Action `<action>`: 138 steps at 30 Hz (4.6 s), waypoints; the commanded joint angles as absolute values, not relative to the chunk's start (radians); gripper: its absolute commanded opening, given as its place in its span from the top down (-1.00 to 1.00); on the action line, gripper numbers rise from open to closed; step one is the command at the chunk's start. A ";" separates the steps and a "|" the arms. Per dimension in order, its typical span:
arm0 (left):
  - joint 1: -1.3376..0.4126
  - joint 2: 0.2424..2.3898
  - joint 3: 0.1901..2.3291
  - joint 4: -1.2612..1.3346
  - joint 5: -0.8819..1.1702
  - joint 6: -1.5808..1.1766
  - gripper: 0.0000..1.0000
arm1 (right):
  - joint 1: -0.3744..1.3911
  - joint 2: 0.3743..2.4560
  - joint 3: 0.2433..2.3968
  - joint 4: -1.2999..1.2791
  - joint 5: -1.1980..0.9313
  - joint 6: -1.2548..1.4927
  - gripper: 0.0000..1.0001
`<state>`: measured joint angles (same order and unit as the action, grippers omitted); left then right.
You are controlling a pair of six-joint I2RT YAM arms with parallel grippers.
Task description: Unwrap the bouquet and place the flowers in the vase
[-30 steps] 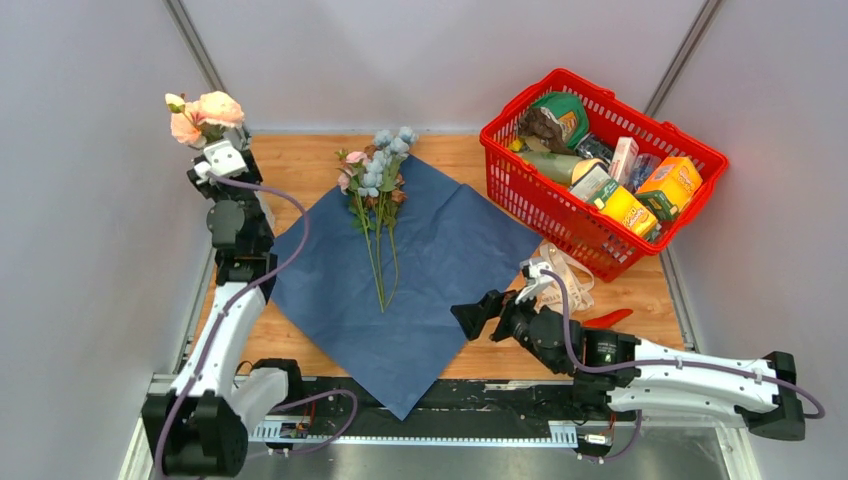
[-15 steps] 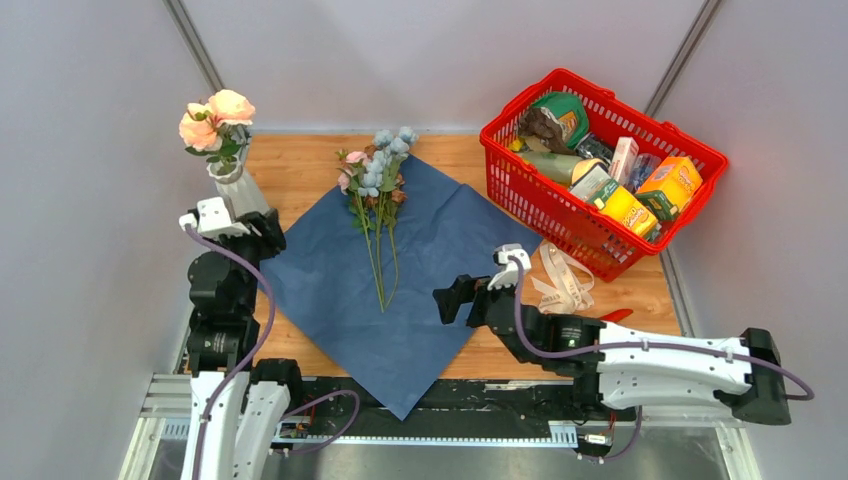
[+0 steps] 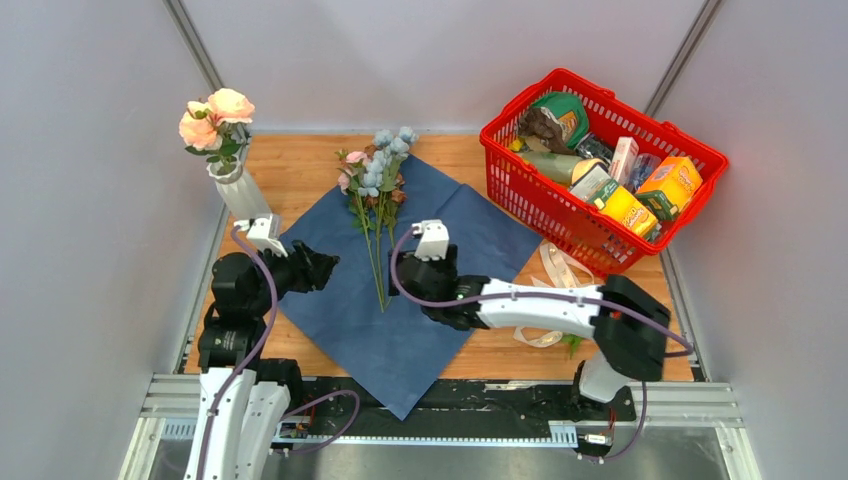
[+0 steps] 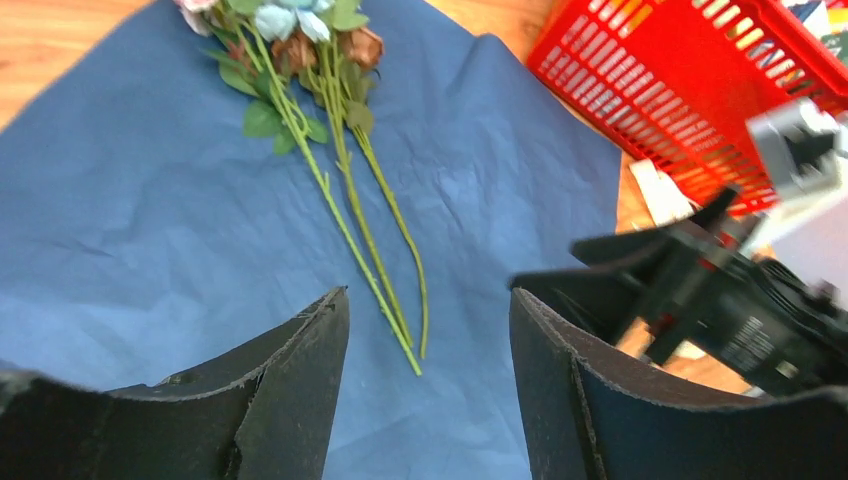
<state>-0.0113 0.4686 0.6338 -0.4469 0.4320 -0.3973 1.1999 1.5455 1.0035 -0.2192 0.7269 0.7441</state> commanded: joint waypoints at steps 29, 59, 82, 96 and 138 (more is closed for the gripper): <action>-0.112 0.414 0.614 -0.449 0.310 -0.446 -0.40 | 0.956 2.154 1.516 -0.061 0.295 0.614 0.43; -0.114 0.393 0.617 -0.459 0.296 -0.448 -0.40 | 0.954 2.247 1.577 -0.072 0.377 0.611 0.47; -0.114 0.397 0.618 -0.466 0.285 -0.448 -0.39 | 0.937 2.159 1.589 -0.097 0.399 0.617 1.00; -0.114 0.446 0.634 -0.488 0.296 -0.451 -0.36 | 0.934 1.833 1.298 0.161 0.347 0.657 1.00; -0.342 0.715 0.621 0.293 0.650 -0.821 -0.34 | 1.218 1.066 0.557 0.672 0.118 0.471 1.00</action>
